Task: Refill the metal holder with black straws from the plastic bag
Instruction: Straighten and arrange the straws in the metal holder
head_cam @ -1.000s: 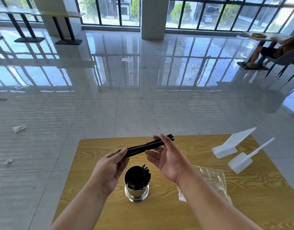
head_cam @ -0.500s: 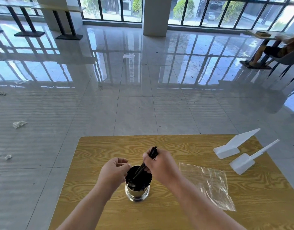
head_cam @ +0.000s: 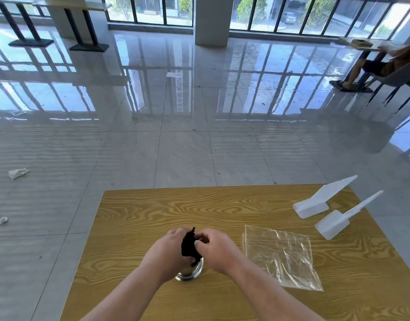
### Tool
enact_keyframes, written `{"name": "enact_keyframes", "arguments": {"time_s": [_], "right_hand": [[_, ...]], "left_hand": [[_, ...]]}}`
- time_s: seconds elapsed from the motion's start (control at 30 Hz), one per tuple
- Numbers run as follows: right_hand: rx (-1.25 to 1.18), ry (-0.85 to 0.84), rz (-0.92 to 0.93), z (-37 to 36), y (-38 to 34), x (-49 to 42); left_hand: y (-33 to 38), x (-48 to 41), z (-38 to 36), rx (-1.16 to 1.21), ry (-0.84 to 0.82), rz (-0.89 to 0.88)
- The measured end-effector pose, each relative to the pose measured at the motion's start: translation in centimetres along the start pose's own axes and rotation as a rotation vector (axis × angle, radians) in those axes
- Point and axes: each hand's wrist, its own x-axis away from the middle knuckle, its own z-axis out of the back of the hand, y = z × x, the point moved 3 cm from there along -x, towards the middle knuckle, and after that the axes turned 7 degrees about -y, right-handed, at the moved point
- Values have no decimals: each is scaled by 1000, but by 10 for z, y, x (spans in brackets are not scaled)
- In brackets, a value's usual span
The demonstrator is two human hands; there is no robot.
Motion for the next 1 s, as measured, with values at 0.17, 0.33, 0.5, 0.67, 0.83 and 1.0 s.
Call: {"name": "enact_keyframes", "arguments": {"time_s": [0.17, 0.33, 0.5, 0.67, 0.83, 1.0], "right_hand": [[-32, 18, 27, -1, 0, 2], [-26, 39, 33, 3, 3, 5], [-9, 55, 40, 5, 3, 7], [-1, 97, 66, 7, 2, 9], [9, 126, 85, 11, -1, 12], [18, 130, 105, 12, -4, 17]], "left_hand": [[8, -1, 5, -129, 92, -85], [10, 0, 11, -207, 160, -141], [12, 3, 20, -209, 183, -151], [17, 10, 30, -175, 221, -164], [24, 20, 43, -134, 271, -185], [26, 29, 47, -161, 285, -193]]}}
